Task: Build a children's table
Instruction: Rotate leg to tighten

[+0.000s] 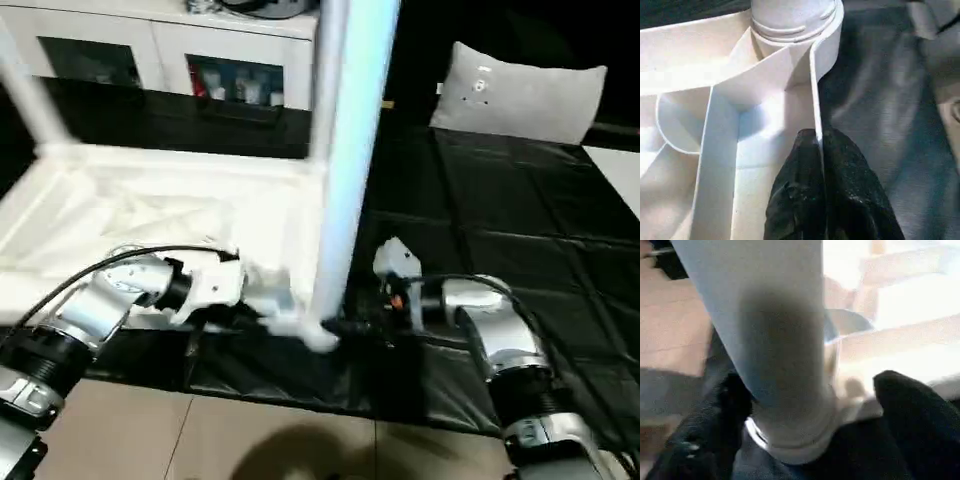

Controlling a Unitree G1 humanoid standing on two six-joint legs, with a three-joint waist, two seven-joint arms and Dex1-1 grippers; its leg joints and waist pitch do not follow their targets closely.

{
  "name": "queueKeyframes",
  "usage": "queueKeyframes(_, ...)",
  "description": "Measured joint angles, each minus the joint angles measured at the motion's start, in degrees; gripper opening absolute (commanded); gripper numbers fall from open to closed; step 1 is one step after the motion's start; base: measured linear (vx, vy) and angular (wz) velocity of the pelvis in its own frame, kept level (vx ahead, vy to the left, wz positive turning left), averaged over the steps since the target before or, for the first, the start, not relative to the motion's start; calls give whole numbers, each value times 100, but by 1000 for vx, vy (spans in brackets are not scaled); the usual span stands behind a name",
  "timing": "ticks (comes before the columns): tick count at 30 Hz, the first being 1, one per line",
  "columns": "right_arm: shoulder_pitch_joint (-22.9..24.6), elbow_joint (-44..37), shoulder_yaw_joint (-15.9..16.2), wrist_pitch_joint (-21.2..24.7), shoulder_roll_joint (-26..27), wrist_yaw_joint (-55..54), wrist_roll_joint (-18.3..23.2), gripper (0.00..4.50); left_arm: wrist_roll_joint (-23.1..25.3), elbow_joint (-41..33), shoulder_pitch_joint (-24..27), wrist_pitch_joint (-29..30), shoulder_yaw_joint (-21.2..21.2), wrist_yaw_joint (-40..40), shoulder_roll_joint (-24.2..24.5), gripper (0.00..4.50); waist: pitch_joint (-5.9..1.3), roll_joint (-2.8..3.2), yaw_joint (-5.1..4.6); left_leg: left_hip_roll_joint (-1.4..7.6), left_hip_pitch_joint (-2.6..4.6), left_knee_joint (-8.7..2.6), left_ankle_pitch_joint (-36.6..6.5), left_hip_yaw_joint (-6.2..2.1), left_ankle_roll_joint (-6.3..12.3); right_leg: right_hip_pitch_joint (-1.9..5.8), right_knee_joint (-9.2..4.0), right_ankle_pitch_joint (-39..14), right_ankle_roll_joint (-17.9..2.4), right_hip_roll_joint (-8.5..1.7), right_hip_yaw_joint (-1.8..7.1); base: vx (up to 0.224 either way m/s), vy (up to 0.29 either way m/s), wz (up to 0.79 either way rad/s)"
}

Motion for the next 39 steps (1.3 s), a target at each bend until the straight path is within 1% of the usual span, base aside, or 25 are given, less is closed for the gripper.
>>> queueKeyframes(3,0,-10,102,119,-40,390,114,365,-81,34,-12,-181,-83,-304,35,0,0,0,18,1,1,1,0,6,-1,0,4,1,-1,-1,3,0,0,0)
queueKeyframes(6,2,-29,223,183,-33,623,205,356,-109,50,-17,-278,-99,-486,66,0,0,0,31,3,1,10,1,8,-2,-2,17,0,0,-2,3,0,0,0)
queueKeyframes(8,2,-33,234,247,-28,685,216,333,-111,59,-19,-312,-108,-508,69,0,0,0,41,2,1,13,1,9,-3,-2,18,-8,13,-2,3,0,0,0)
queueKeyframes(10,5,-42,250,300,-27,746,230,325,-114,67,-21,-318,-110,-526,69,0,0,0,44,2,1,16,1,10,-4,-1,20,-17,28,-2,3,0,0,0)
queueKeyframes(12,10,-50,250,388,-16,803,246,296,-121,79,-28,-320,-111,-555,69,0,0,0,43,2,1,16,1,10,-4,-2,22,-16,27,-2,4,0,0,0)
queueKeyframes(14,33,-82,250,438,-6,857,258,296,-130,90,-32,-330,-113,-579,69,0,0,0,48,2,1,16,1,10,-4,-3,25,-14,24,-2,4,0,0,0)
queueKeyframes(17,40,-137,252,516,4,913,291,262,-150,135,-57,-341,-124,-613,72,0,0,0,55,2,1,16,1,11,-4,-5,28,-13,22,-1,4,0,0,0)
queueKeyframes(20,40,-127,251,551,60,933,398,241,-175,159,-73,-335,-117,-624,76,0,0,0,54,2,1,20,1,11,-4,-5,31,-16,26,-1,4,0,0,0)
queueKeyframes(21,40,-89,237,541,91,928,412,225,-196,159,-73,-309,-107,-629,77,0,0,-1,51,2,2,22,2,11,-5,-5,36,-17,28,-1,4,0,0,0)
queueKeyframes(23,35,18,180,523,226,902,436,222,-256,137,-56,-93,-34,-629,59,0,-1,-1,38,2,5,26,2,12,-6,-6,45,-18,29,-1,5,0,0,0)
queueKeyframes(26,-54,435,-35,366,556,582,434,214,-207,92,-2,391,123,-422,70,0,0,-1,-50,1,17,42,9,13,-18,-8,74,-19,30,-1,10,0,0,0)
queueKeyframes(29,-473,1251,-165,-62,1005,-425,209,211,-4,148,-5,920,381,289,7,0,-1,-1,-249,-1,39,50,17,9,-34,-6,76,-18,30,0,5,-17,-1,-3)
queueKeyframes(30,-636,1496,-197,-200,1160,-901,124,209,43,158,-16,1108,454,536,-29,0,1,2,-340,-2,39,62,19,-7,-36,-5,60,-18,30,0,-15,-54,7,-13)
queueKeyframes(32,-831,1851,-263,-404,1379,-1628,16,206,80,159,-19,1425,559,876,-161,0,0,2,-457,-2,39,67,19,-29,-36,4,14,-18,30,1,-45,-27,3,-7)
queueKeyframes(33,-969,2088,-302,-520,1533,-2172,-75,204,94,159,-19,1658,629,1160,-279,0,-3,7,-516,-1,39,64,18,-43,-36,16,-30,-19,30,3,-70,0,0,0)
queueKeyframes(35,-1034,2251,-464,-621,1778,-3024,-177,198,143,158,-24,2032,773,1634,-559,0,-3,8,-567,4,32,76,18,-64,-34,37,-76,-19,30,-8,-129,0,0,0)
queueKeyframes(36,-977,2211,-556,-630,1836,-3368,-211,198,149,155,-24,2193,800,1858,-732,0,2,19,-586,14,41,73,16,-80,-31,79,-143,-19,30,-13,-184,0,0,0)
queueKeyframes(37,-855,2029,-656,-574,1867,-3702,-241,197,188,155,-44,2339,822,2103,-937,0,2,20,-599,18,62,69,15,-88,-29,101,-188,-18,30,-13,-206,0,0,0)
queueKeyframes(38,-795,1948,-766,-554,1936,-4041,-257,197,260,155,-75,2450,820,2344,-1103,0,9,32,-592,18,52,67,13,-103,-26,123,-227,-18,30,-13,-223,0,0,0)
queueKeyframes(39,-790,1868,-841,-500,2035,-4429,-291,197,316,156,-119,2577,819,2583,-1257,0,17,44,-609,9,40,68,9,-102,-18,125,-251,-18,31,-22,-220,0,0,0)
